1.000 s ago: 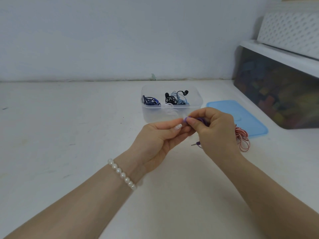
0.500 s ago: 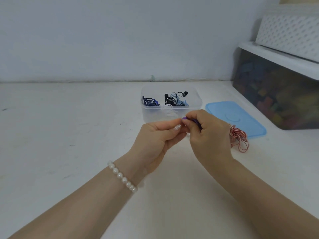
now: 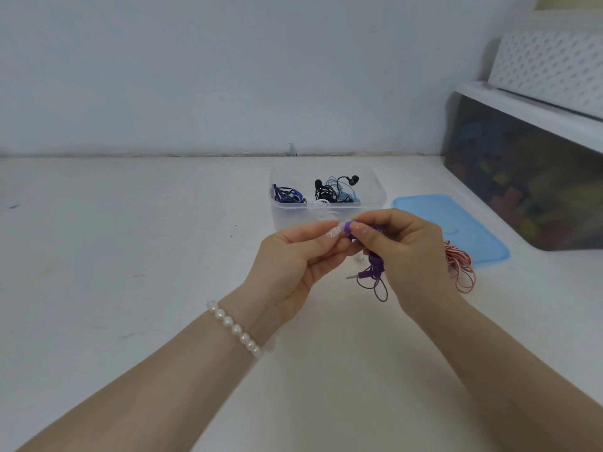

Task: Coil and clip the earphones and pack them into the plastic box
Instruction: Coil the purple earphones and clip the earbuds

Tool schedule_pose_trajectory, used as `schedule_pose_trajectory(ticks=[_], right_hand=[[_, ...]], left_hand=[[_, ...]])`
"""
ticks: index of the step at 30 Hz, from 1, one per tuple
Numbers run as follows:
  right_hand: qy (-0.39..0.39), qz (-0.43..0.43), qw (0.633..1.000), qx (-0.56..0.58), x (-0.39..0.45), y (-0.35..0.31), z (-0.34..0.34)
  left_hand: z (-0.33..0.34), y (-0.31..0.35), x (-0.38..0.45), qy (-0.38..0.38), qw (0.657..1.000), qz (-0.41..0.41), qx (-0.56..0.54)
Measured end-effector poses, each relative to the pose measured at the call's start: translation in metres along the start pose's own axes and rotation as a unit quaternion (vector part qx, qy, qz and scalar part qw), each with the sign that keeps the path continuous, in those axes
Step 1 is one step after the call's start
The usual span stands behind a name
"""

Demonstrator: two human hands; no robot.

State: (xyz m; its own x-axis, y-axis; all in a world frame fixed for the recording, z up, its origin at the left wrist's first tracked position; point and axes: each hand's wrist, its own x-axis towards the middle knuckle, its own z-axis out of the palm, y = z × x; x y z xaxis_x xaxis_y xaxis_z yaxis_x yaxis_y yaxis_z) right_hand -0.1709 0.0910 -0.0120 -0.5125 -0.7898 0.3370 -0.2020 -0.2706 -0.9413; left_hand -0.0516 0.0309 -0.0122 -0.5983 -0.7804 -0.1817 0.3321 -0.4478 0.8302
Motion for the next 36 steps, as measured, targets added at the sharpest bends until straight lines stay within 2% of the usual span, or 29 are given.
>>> schedule_pose_trajectory(ticks=[15,21,26,32,36], right_hand=[[0.051,0.013,0.998,-0.030,0.001,0.006,0.001],[0.079,-0.046,0.993,-0.071,-0.003,0.005,0.008],[0.053,-0.097,0.986,-0.125,-0.004,0.005,0.005],[-0.003,-0.093,0.991,-0.100,0.002,0.001,-0.002],[0.007,-0.083,0.991,-0.106,0.002,0.002,-0.003]], left_hand=[[0.010,-0.010,-0.004,-0.030,0.998,0.044,-0.028],[0.012,-0.010,-0.005,-0.039,0.997,0.052,-0.041],[0.007,-0.004,-0.003,-0.040,0.997,0.059,-0.022],[0.002,-0.001,-0.003,-0.061,0.998,0.033,-0.008],[0.003,-0.005,-0.003,-0.073,0.996,0.053,0.028]])
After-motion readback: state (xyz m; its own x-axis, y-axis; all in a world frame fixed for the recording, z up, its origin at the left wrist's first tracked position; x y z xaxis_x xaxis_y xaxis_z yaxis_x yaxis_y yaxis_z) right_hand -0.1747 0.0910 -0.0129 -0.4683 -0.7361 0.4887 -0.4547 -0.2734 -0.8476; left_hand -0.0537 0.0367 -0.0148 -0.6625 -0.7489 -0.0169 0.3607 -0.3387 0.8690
